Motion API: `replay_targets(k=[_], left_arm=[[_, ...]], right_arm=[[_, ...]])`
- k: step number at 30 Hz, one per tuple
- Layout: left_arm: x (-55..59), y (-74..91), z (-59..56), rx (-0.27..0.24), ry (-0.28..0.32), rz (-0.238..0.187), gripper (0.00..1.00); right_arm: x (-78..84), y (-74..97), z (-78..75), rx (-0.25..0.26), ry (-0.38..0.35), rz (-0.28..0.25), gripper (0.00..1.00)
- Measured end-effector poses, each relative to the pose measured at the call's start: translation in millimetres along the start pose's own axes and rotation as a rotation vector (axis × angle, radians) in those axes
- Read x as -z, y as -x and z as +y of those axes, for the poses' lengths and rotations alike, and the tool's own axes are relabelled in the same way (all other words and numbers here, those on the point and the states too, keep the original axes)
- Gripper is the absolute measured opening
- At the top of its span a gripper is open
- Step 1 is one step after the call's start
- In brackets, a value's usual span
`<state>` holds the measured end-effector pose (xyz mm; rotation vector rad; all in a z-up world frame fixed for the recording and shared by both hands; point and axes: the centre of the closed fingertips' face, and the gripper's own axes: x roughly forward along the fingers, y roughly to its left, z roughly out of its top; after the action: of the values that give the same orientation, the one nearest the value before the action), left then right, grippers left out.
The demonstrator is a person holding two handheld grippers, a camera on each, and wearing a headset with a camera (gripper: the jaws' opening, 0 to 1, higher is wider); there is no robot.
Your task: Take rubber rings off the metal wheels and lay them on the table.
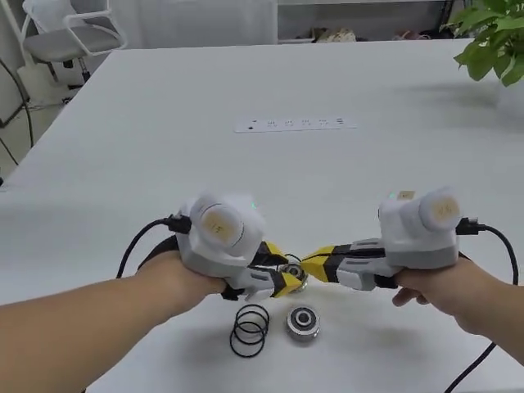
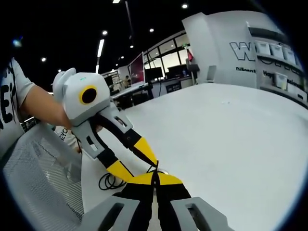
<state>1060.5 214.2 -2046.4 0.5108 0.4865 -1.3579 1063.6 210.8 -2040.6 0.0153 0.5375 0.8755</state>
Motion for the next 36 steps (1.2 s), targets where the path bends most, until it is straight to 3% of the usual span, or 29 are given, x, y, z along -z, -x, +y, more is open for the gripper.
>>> replay_targets(k=[4,11,15,21,27,36], left_arm=[[-4.4,9.0,-0.6,-0.001,-0.005,-0.017,0.27],[-10.7,25.3,0.2,-0.009,-0.007,-0.048,0.33],[-15.1,34.8,0.2,-0.022,0.003,-0.074,0.42],[-18.7,52.3,-2.7,-0.033,0.011,-0.105,0.48],[-20.8,67.8,-4.9,-0.048,0.02,-0.128,0.58],[-15.1,89.8,-8.0,-0.068,0.041,-0.153,0.68]], right_arm=[[-5.0,3.6,-0.5,0.006,-0.003,-0.013,0.0],[-12.1,9.5,1.4,0.013,-0.006,-0.035,0.0],[-16.5,11.1,2.5,0.016,-0.009,-0.048,0.0],[-26.2,15.5,12.9,0.014,-0.004,-0.068,0.0],[-30.4,16.1,18.4,0.008,-0.002,-0.081,0.0],[-35.2,16.1,27.8,-0.01,-0.001,-0.092,0.0]])
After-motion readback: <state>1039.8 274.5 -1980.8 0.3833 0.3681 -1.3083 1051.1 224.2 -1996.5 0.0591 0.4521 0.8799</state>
